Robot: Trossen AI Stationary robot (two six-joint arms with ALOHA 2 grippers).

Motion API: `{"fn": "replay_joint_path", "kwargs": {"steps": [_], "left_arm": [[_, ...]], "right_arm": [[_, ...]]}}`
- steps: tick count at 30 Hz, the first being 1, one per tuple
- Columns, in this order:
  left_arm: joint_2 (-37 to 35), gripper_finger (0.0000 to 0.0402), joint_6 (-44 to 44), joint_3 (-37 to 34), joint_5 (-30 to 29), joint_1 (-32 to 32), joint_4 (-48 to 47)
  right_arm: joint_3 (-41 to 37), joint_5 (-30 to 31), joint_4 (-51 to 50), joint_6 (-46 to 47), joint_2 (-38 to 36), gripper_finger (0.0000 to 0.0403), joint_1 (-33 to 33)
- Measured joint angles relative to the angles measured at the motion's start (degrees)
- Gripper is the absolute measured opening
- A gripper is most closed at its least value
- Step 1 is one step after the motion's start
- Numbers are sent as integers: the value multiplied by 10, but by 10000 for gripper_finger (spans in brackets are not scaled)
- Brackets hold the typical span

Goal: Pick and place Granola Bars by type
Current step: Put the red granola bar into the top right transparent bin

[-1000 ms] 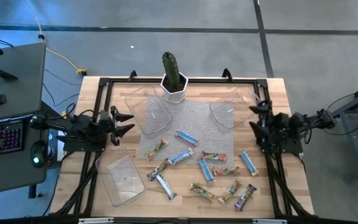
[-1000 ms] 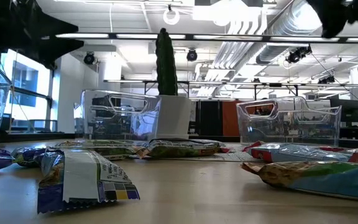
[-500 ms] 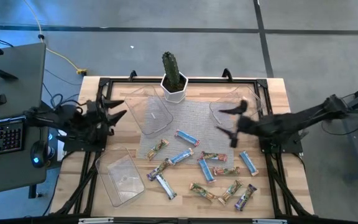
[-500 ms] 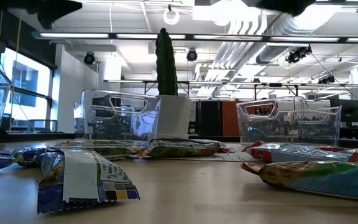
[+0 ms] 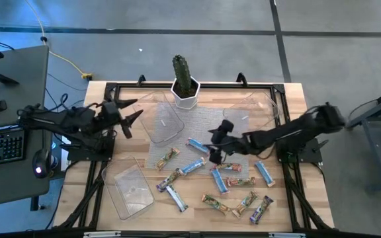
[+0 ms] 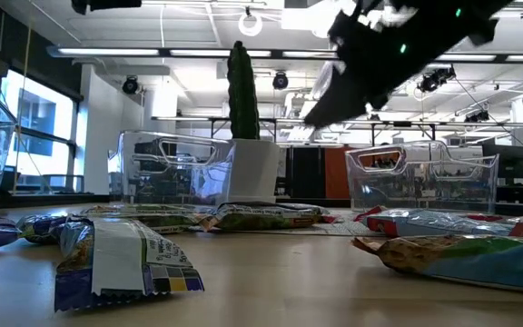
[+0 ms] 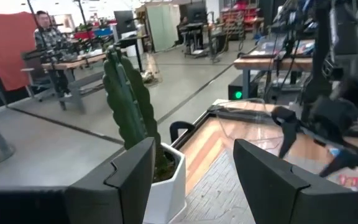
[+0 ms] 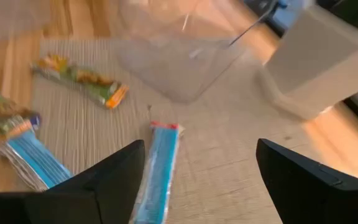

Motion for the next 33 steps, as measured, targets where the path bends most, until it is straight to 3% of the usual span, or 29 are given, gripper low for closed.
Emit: {"fn": "replay_joint_path", "kwargs": {"steps": [8, 25, 33], "left_arm": [[18, 213, 0, 0, -3, 0, -10], [19, 213, -2, 0, -3, 0, -10], [19, 213, -14, 0, -3, 0, -10]], "right_arm": [[0, -13, 121, 29, 117, 293, 0], [1, 17, 135, 91, 224, 293, -5], [1, -17, 142, 99, 227, 222, -8]]}}
